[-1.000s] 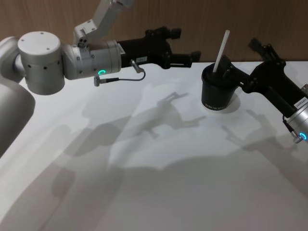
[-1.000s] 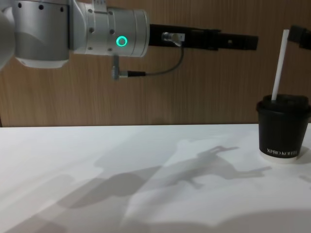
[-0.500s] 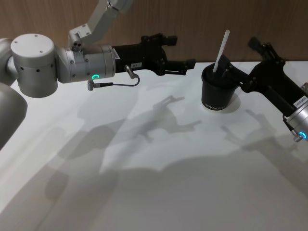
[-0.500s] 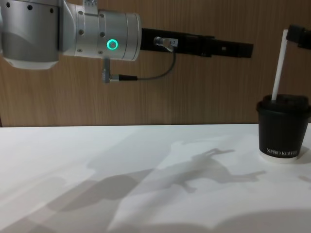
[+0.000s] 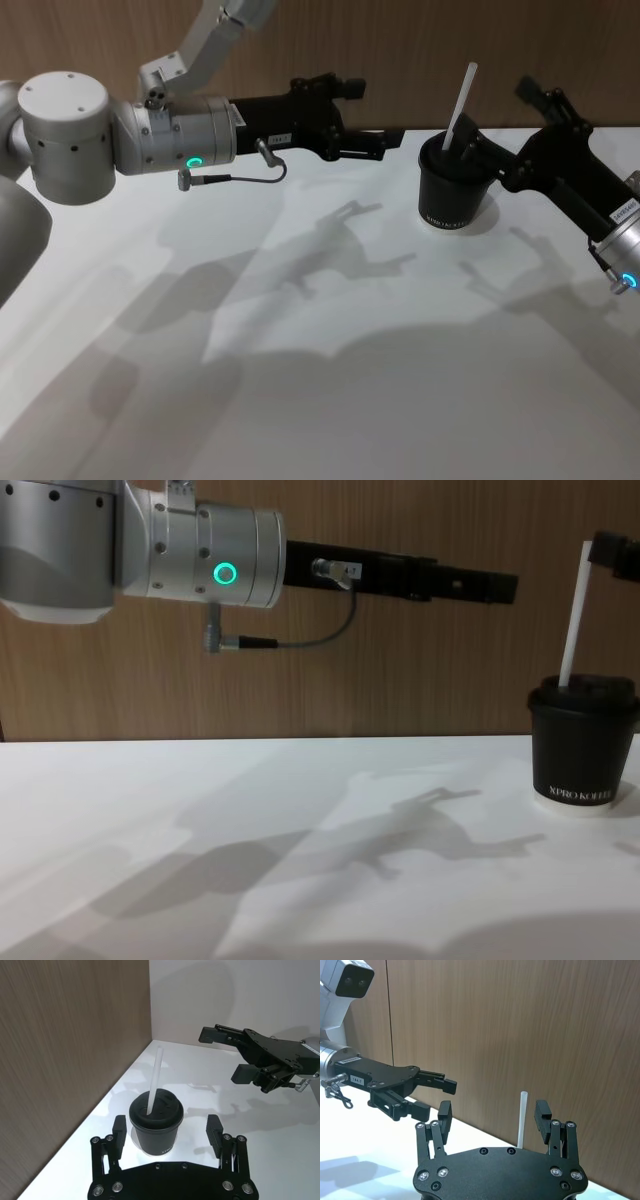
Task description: Pick up the straw with one hand, pass it to the other hand, and insert it into the cup.
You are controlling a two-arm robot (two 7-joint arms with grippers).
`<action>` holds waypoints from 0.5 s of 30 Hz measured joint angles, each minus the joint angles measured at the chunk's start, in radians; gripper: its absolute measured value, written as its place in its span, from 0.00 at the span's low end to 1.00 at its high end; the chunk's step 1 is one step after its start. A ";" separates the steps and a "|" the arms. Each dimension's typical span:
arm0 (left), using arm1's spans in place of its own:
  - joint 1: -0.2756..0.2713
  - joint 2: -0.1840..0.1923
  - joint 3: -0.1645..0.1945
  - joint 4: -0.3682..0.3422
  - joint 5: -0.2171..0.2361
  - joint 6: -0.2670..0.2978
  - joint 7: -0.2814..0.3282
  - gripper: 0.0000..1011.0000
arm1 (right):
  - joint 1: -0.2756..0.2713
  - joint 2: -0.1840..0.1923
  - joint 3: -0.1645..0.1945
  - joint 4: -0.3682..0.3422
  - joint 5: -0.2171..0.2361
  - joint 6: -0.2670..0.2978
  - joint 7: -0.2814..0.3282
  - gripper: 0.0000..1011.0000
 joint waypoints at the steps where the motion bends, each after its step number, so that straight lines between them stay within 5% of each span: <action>1: 0.000 0.001 0.000 0.000 0.000 0.000 0.000 0.99 | 0.000 0.000 0.000 0.000 0.000 0.000 0.000 0.99; 15: 0.001 0.003 0.001 -0.003 0.000 0.003 -0.002 0.99 | 0.001 0.001 -0.001 0.000 -0.001 0.000 0.000 0.99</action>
